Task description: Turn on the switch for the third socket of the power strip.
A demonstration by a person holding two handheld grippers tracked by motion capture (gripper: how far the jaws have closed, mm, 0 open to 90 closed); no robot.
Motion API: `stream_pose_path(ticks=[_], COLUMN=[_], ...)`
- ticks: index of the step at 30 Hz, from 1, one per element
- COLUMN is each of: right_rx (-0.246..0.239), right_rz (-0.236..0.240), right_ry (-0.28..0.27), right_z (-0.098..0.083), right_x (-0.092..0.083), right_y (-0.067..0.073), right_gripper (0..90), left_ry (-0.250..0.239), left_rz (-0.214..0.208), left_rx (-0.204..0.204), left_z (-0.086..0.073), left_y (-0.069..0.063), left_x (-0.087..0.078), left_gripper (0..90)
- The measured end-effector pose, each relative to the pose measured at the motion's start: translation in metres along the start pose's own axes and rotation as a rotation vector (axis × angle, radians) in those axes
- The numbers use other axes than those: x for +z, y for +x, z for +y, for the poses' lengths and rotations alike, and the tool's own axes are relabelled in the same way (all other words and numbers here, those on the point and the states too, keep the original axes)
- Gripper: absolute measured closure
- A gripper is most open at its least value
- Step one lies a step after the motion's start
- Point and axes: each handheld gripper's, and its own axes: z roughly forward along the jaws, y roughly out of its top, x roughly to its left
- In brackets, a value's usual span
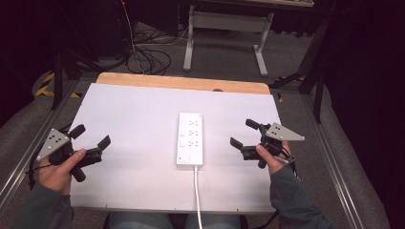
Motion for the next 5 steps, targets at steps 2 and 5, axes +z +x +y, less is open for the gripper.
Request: stream_pose_path(ticks=[2,5], right_rx=[-0.002,0.001], right_rz=[0.003,0.009], right_ry=[0.008,0.013], right_z=[-0.0006,-0.0013], right_x=[0.0007,0.0014], right_y=[-0.0002,-0.0001], right_gripper=[5.3,5.3], left_ry=[0.000,0.000], left_rz=[0.000,0.001], left_rx=[0.003,0.000], left_z=[0.0001,0.0000], left_y=[0.0001,0.0003], left_x=[0.0001,0.0003], left_gripper=[0.5,0.5])
